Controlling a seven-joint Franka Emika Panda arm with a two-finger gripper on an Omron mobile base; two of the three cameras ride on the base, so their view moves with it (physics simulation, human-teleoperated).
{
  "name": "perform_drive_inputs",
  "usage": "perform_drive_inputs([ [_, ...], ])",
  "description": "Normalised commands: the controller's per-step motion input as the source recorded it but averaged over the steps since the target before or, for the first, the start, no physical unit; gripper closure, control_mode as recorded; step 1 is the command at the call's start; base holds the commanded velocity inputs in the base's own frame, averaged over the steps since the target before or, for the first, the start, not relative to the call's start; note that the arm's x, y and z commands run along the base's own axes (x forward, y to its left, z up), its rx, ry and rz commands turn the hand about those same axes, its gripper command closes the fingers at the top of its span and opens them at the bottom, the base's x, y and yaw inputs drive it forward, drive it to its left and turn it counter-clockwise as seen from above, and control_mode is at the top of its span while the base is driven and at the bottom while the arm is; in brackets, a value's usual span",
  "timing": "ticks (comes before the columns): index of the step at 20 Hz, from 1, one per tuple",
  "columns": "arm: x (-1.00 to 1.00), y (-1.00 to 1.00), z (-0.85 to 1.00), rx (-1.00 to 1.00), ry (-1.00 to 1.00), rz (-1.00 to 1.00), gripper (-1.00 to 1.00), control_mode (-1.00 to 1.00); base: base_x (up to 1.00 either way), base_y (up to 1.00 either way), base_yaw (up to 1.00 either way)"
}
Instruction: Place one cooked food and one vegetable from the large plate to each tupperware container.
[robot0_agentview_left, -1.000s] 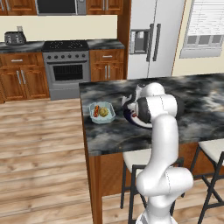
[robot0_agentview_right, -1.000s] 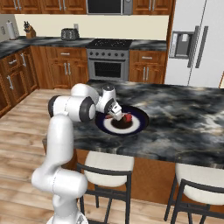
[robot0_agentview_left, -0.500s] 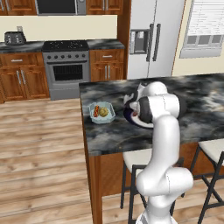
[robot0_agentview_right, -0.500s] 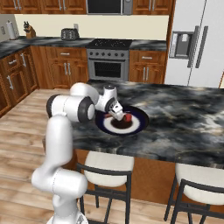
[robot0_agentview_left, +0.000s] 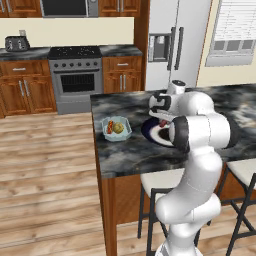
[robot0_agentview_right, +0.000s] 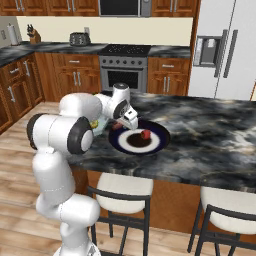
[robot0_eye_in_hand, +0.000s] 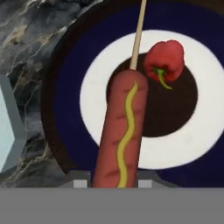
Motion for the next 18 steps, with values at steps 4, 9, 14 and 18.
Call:
perform_drive_inputs([
  [4,-1.00,0.05,0.71,0.00,-0.13,0.26,1.00,-1.00,0.00,0.00,0.00],
  [9,-1.00,0.28,0.65,-0.01,-0.11,0.20,1.00,-1.00,0.00,0.00,0.00],
  [14,-0.89,0.34,0.73,-0.06,-0.15,0.13,1.00,-1.00,0.00,0.00,0.00],
  [18,-0.73,0.15,0.59,-0.04,-0.19,0.08,1.00,-1.00,0.00,0.00,0.00],
])
